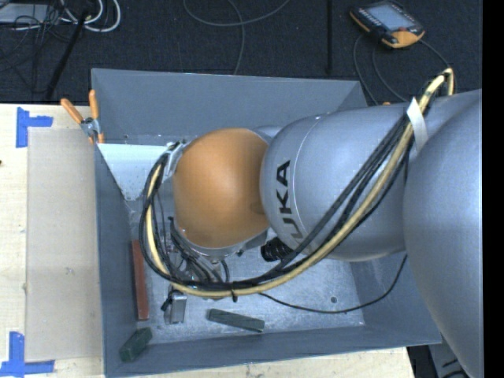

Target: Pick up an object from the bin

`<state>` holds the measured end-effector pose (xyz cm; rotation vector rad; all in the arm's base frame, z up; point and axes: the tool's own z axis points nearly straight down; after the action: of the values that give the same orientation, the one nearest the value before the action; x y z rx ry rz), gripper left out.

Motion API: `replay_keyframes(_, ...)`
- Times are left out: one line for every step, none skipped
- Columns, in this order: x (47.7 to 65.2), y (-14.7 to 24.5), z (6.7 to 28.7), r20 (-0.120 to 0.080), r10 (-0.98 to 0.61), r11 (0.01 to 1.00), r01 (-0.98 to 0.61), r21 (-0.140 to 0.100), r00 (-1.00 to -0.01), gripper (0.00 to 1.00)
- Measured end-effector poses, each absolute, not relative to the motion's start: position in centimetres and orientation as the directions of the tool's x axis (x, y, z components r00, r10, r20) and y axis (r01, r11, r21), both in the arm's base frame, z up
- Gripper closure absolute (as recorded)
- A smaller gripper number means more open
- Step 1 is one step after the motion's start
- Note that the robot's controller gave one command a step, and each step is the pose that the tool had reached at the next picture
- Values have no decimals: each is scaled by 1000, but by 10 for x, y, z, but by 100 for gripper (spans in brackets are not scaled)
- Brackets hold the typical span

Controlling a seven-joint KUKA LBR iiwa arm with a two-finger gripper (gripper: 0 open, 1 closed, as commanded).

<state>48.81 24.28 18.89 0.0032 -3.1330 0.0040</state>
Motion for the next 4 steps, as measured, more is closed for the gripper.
replay_keyframes(490, 241, 192, 2, 3, 1000, 3, -1, -1000, 0)
replay_keyframes(482, 177, 149, 1, 120, 993, 120, -1, -993, 0)
replay_keyframes(484, 148, 136, 3, -64, 998, -64, -1, -998, 0)
replay_keyframes(473, 134, 116, 2, -55, 998, -55, 0, -998, 0)
